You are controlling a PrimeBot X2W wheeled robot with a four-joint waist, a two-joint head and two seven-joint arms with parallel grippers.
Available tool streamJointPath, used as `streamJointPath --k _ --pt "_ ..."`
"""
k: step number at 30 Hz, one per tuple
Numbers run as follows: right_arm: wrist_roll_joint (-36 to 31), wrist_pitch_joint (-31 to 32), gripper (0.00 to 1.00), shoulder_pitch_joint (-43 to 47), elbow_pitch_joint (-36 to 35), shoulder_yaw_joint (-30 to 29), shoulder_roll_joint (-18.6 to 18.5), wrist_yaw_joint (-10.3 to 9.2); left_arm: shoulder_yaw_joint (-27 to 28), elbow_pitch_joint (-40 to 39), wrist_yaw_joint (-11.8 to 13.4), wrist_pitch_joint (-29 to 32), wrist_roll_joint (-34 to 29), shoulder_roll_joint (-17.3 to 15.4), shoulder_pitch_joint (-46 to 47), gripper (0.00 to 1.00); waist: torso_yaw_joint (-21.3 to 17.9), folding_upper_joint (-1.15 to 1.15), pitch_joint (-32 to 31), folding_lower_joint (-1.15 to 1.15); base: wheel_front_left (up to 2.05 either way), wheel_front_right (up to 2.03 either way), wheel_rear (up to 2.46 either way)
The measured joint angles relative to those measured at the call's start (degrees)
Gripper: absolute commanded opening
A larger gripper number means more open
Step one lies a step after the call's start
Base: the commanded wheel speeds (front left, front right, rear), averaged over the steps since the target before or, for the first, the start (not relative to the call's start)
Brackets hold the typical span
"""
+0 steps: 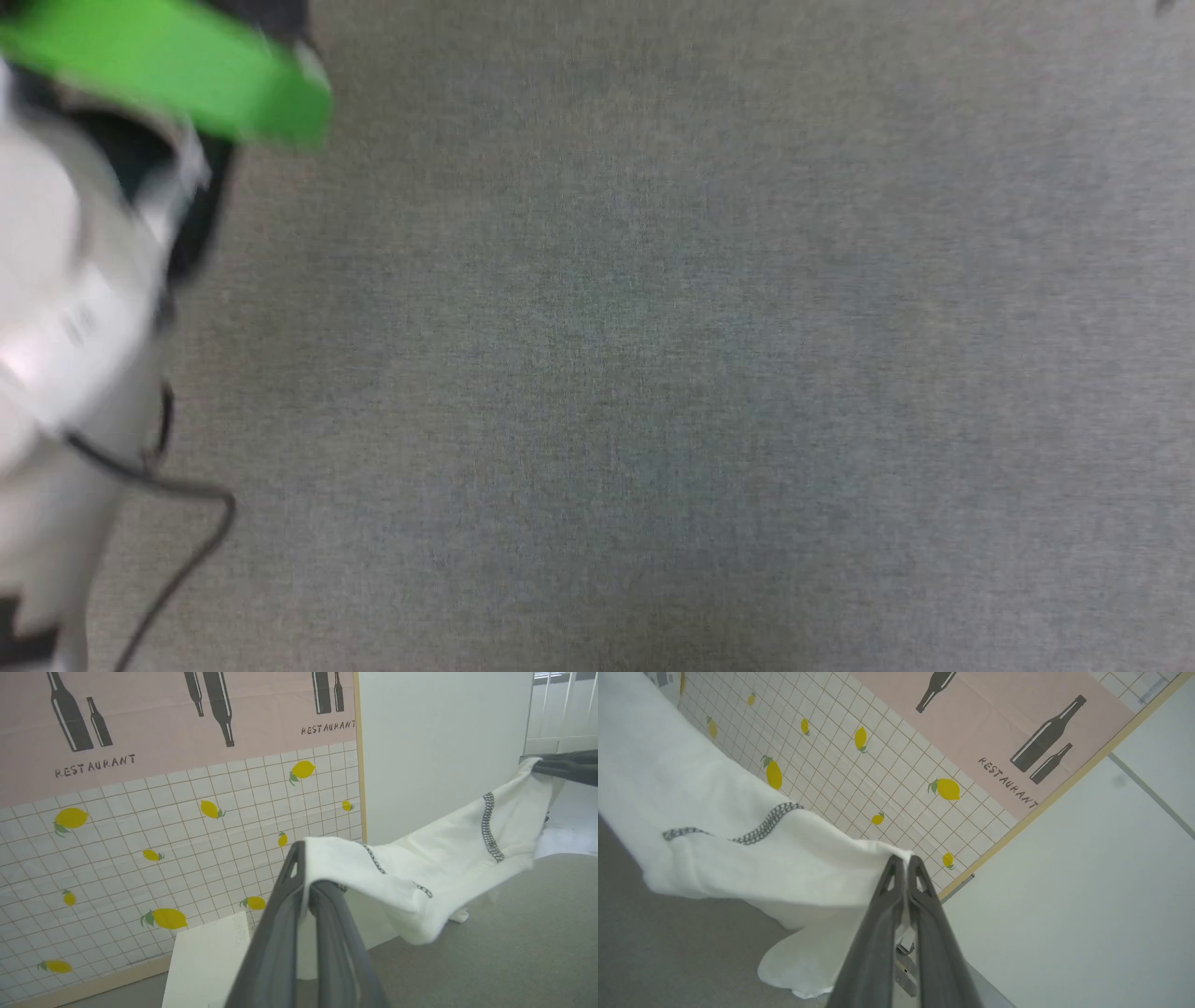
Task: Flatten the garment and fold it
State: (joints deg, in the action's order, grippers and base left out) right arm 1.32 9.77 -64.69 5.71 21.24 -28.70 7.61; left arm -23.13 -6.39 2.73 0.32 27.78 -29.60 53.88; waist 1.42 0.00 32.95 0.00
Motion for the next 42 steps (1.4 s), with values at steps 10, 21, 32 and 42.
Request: streamJointPath --k 10,21,32,42 --pt "2.58 8.02 0.00 30.57 -17.82 -7.22 0.31 -0.01 -3.61 -15.05 7.50 5.16 1.16 -3.91 -25.08 0.00 -0.58 0.00 -8.75 -0.01 0.00 0.00 0.00" --pt "5.05 11.51 0.00 52.77 -24.39 -9.00 2.99 -0.01 -13.65 -15.30 9.06 13.13 4.99 -5.81 -44.62 0.00 -1.12 0.00 -17.02 -0.01 0.00 0.00 0.00" --pt "9.81 21.35 0.00 69.12 -27.66 -11.95 3.59 -0.01 -17.84 -16.44 8.99 21.42 10.32 -10.04 -52.86 0.00 -0.69 0.00 -23.16 -0.01 0.00 0.00 0.00" --pt "12.61 27.04 0.00 79.62 -27.37 -11.95 3.08 -0.01 -21.15 -12.59 8.34 23.36 12.57 -9.93 -56.25 0.00 0.25 0.00 -25.42 -0.01 0.00 0.00 0.00"
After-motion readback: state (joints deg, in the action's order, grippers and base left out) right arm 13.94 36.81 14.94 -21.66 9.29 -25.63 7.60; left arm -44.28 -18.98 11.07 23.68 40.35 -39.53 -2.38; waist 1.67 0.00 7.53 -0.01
